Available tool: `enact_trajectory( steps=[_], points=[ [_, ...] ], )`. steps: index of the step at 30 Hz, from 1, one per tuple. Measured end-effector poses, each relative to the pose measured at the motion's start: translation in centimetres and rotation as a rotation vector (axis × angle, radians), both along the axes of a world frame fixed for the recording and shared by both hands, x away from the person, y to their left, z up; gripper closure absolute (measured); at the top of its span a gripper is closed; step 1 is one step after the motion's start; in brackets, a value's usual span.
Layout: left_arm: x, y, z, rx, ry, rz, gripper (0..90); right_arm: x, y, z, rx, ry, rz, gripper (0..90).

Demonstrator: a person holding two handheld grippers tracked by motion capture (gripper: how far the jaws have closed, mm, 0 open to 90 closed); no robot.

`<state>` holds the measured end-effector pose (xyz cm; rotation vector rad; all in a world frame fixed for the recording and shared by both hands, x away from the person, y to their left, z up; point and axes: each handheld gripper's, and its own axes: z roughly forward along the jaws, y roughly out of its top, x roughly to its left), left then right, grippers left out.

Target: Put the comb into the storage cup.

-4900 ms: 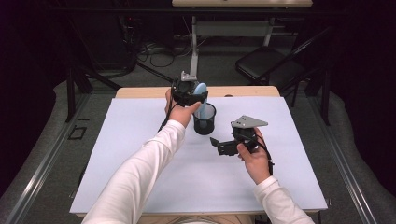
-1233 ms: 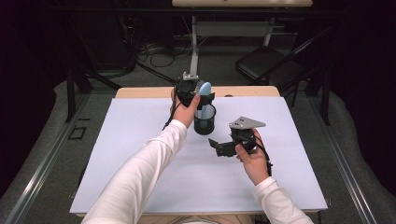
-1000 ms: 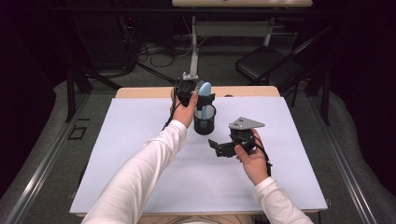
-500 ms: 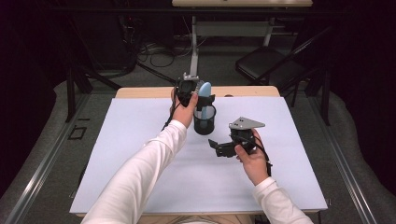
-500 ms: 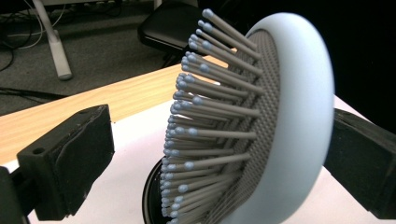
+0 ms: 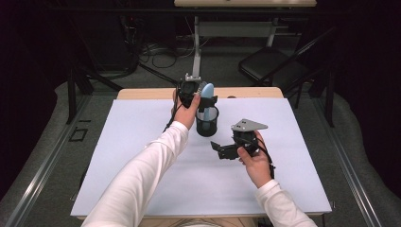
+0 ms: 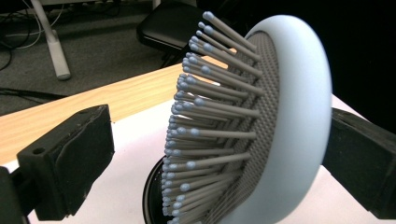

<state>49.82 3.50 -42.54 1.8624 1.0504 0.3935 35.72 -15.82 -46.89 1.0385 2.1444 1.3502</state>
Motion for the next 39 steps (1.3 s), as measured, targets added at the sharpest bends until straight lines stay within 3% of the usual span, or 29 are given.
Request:
enact_trajectory(
  steps=[15, 39],
  points=[
    [-0.2, 0.5, 0.6, -0.002, -0.003, -0.009, 0.4, 0.0, 0.0, 0.0, -0.001, 0.0, 0.0, 1.1],
    [-1.4, 2.4, 2.7, 0.018, 0.0, -0.054, 0.4, -0.2, -0.4, 0.1, 0.009, 0.001, -0.006, 1.1]
  ],
)
